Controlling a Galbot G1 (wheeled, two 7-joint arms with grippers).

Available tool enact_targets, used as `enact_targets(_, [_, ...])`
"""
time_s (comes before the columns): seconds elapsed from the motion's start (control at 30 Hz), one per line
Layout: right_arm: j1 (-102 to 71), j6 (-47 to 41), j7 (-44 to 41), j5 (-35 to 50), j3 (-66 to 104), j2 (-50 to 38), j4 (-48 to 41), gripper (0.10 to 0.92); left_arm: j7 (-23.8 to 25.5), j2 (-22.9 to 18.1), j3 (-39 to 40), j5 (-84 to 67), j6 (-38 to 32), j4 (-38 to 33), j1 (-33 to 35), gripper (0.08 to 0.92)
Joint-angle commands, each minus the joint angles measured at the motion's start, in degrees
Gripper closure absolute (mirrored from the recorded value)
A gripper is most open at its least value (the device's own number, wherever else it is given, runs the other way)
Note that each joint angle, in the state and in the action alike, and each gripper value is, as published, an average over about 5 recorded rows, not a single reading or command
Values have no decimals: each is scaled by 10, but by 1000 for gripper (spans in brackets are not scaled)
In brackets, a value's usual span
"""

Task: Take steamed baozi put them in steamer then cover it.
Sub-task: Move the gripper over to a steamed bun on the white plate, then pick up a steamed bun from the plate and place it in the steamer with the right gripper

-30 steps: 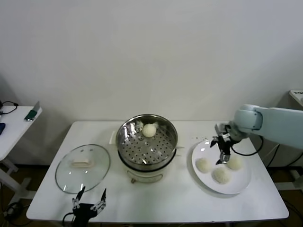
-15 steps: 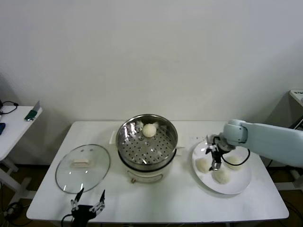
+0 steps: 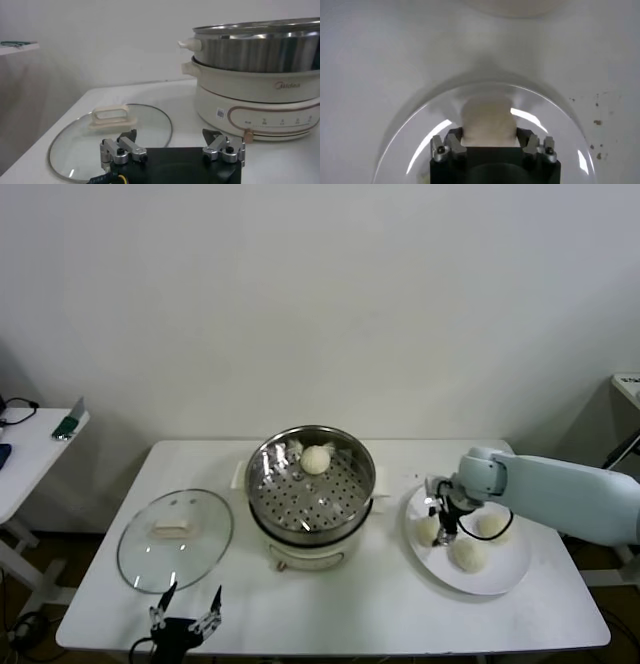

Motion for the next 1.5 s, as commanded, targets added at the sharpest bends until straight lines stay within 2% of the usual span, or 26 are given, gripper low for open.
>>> enact_targets(0.03, [72,15,-26,14,-22,-2,8,412,0,1,-2,0,2,-4,1,177])
enact_targets(0.23, [328,57,-82,124,-170,31,18,414,1,4,1,4,3,-3,-1,177])
enact_targets(0.4, [470,49,-102,233,-195,93,43,414,2,9,4,5,5,-2,-6,177])
enact_targets(0.63, [466,-22,-40,337,-111,195,117,407,3,16,8,4,4,-5,-10,177])
enact_targets(0.8, [390,-47,0,346,-87,281,109,406,3,16,6,2,4,-13,-11,177])
enact_targets(1.03, [287,-55,22,307,-86,366,20,406,2,11,1,2,1,-21,-8,177])
enact_targets(1.2, [227,-54,25,271,-84,410,-53,406,2,6,0,3,0,-24,-5,177])
enact_targets(1.5, [164,-48,32,238,-86,458,-133,404,1,3,1,4,-2,-20,-6,177])
